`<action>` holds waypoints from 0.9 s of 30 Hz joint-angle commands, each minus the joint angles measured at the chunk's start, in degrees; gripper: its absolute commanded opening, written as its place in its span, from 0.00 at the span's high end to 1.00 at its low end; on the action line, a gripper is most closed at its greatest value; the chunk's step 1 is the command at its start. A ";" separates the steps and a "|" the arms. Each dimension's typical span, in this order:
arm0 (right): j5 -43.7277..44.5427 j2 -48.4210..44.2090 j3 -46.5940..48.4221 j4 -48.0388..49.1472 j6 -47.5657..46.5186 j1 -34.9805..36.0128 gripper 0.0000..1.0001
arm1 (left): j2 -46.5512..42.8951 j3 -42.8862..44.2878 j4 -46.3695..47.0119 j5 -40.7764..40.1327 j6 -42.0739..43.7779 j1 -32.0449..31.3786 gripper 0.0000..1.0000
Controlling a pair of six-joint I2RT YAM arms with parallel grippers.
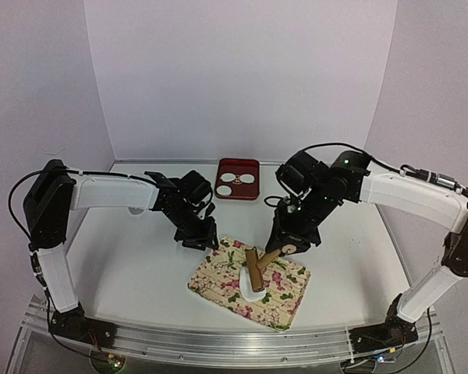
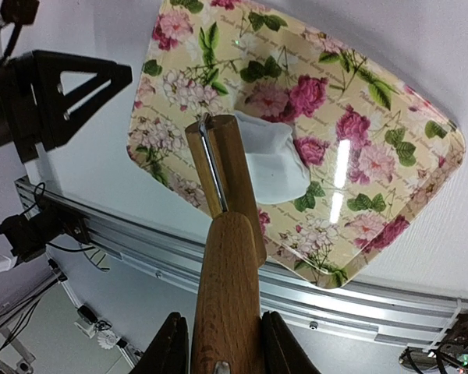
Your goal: Roll out the dumpling wrappers from the dough
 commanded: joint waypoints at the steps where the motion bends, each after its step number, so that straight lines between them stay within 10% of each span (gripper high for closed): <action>1: 7.86 0.56 0.00 0.66 8.26 4.53 1.00 | 1.77 3.42 -2.42 1.40 7.46 0.18 0.52; 9: 14.20 3.27 1.97 1.54 12.64 7.21 1.00 | 1.78 1.36 -3.22 1.87 12.02 1.53 0.38; 27: 15.50 11.35 10.36 -2.17 15.26 7.61 1.00 | 6.26 2.40 -4.49 6.05 18.30 3.74 0.54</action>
